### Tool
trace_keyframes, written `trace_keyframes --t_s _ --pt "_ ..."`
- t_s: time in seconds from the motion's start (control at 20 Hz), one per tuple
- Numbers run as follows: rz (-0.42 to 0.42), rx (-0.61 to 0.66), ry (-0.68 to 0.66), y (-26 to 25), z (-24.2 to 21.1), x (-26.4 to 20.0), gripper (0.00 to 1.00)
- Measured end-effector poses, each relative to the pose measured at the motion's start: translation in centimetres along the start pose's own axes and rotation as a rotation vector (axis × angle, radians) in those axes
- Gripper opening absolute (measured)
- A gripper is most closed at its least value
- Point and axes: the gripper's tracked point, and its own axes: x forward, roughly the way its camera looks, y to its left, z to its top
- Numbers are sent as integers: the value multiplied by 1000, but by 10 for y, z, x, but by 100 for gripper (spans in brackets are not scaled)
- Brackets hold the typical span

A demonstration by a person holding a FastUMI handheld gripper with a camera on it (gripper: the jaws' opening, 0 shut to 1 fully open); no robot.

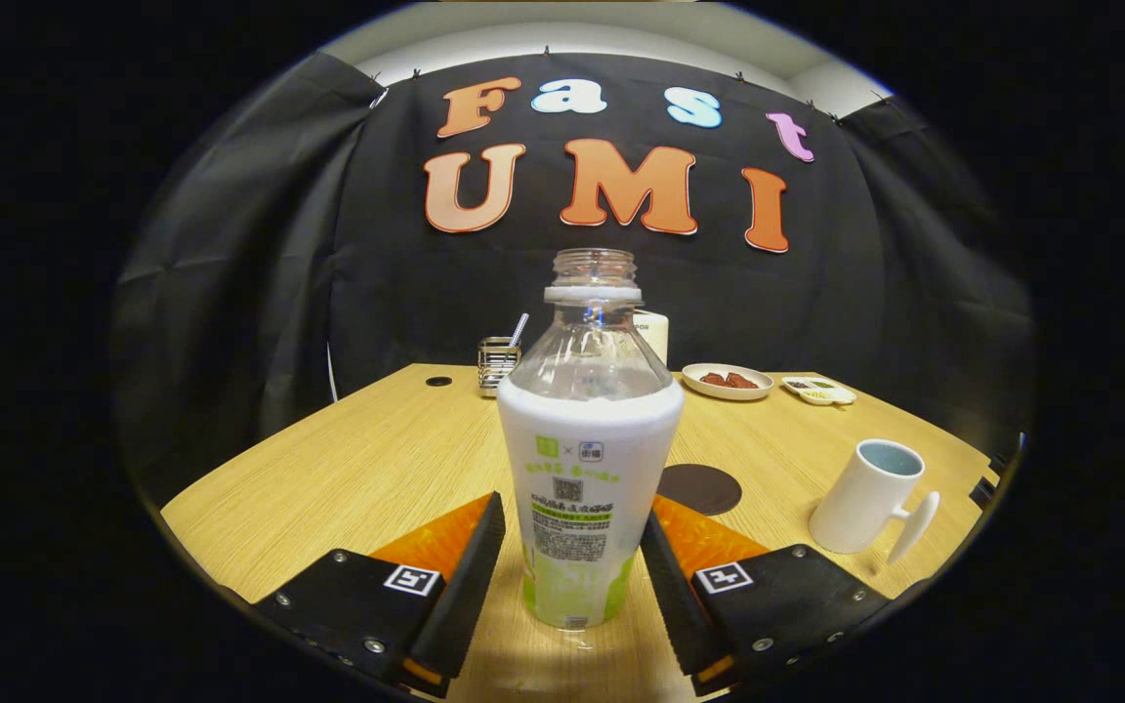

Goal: Take the bottle from table, then pour the juice into the cup, finally place the bottle on the coaster

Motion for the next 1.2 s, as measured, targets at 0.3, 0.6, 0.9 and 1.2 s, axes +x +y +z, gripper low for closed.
trace_keyframes --t_s 0.3,0.6,0.9,1.2 --pt "32 25 1 4 -2 4 61" --pt "112 252 -20 11 24 7 58" --pt "146 613 -59 -10 50 16 57" --pt "162 880 -86 -32 61 25 57"
